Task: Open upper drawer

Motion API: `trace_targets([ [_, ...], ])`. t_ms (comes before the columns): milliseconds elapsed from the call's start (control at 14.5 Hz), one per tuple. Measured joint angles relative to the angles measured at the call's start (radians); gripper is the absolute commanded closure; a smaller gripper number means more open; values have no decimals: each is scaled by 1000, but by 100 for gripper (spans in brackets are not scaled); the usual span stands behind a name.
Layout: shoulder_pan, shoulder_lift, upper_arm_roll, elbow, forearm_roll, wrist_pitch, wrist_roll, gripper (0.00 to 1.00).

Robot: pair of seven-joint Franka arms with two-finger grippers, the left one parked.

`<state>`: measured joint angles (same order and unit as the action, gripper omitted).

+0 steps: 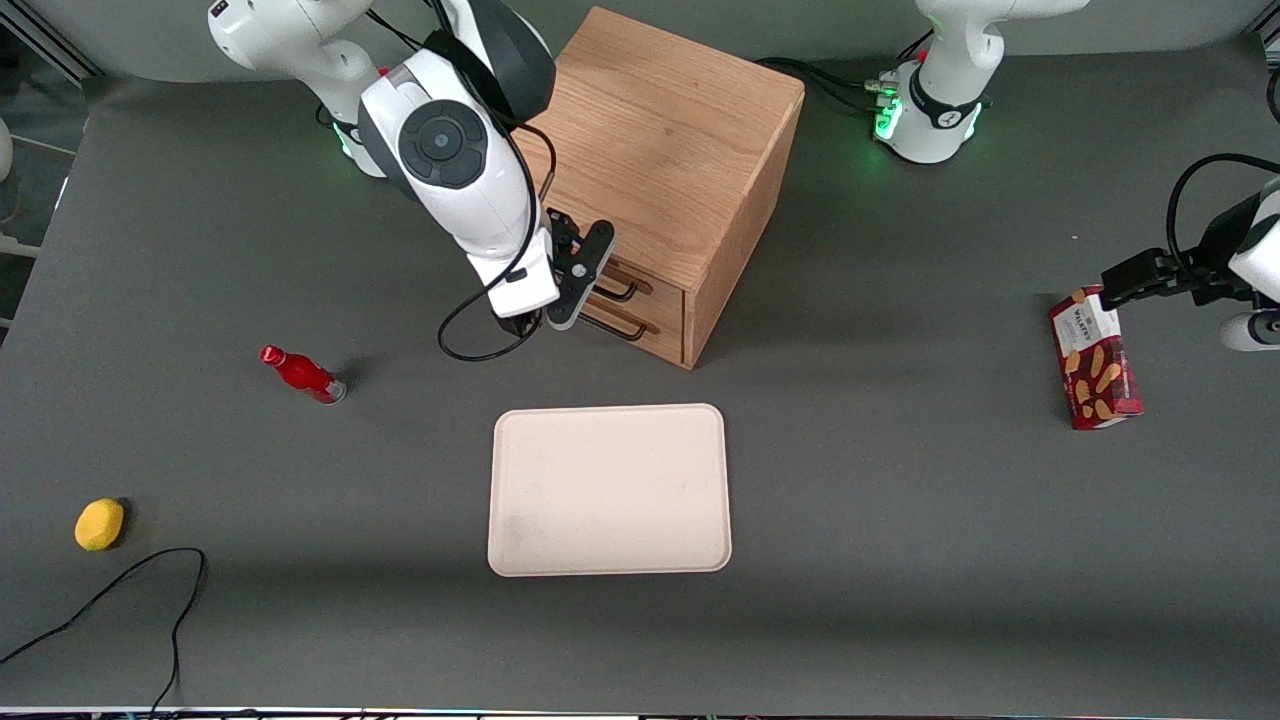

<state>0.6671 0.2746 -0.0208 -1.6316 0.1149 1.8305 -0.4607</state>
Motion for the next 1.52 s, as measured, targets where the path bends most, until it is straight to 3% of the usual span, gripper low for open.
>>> trace_targets([
  [1520, 3, 52, 9, -83, -1, 159, -5, 0],
])
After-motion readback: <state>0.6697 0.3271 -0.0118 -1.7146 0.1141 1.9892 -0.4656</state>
